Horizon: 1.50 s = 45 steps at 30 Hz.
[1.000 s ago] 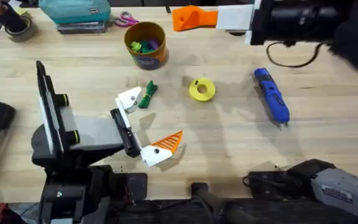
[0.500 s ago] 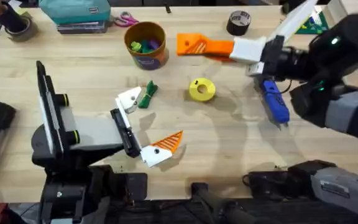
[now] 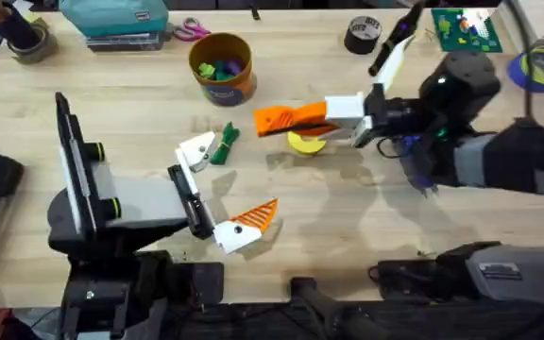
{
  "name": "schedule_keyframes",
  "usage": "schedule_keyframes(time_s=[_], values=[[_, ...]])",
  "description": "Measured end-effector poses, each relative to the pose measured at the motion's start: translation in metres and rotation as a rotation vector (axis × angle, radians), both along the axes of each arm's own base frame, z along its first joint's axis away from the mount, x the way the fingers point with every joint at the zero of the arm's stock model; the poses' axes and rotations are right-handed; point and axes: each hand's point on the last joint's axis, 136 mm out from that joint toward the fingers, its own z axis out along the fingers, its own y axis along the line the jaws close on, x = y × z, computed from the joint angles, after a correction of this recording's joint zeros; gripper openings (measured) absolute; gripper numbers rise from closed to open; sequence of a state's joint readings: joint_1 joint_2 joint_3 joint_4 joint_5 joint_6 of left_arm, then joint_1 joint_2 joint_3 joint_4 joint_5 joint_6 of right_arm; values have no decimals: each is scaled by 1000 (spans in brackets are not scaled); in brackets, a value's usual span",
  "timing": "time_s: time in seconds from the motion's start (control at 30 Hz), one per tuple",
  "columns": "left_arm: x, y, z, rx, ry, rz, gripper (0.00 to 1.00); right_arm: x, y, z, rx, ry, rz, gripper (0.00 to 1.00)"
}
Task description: Pick up the gripper from the table and insert it into the empty holder that is missing its gripper. Then pick up a screw, insert it into the mounting hole, and use the screwdriver to tighten it. Finally, clean up the table by picking up the vegetable and placing it into the bucket.
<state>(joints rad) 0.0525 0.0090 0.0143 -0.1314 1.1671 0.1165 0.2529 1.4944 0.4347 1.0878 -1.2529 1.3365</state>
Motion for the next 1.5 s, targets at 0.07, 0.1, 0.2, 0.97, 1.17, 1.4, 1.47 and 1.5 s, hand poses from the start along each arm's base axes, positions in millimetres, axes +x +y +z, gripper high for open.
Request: schedule_keyframes(time_s=[0.07,0.1,0.2,0.97,1.17,1.4,1.47,1.5], values=[[0,0,0,0,0,0,986,-2,4,-9,-7,31,18,9],[0,0,0,0,0,0,986,-3,7,-12,-8,40,27,10],[0,0,0,0,0,0,985,-7,15,-16,1,29,61,9],[0,0,0,0,0,0,985,-25,35,-18,28,27,151,9],[0,0,0,0,0,0,985,-28,35,-11,39,-8,160,9],[0,0,0,0,0,0,985,-32,37,-6,45,-19,173,9],[0,0,0,0,0,0,985,-35,39,-6,45,-18,186,9],[0,0,0,0,0,0,985,-37,40,-6,45,-18,191,9]])
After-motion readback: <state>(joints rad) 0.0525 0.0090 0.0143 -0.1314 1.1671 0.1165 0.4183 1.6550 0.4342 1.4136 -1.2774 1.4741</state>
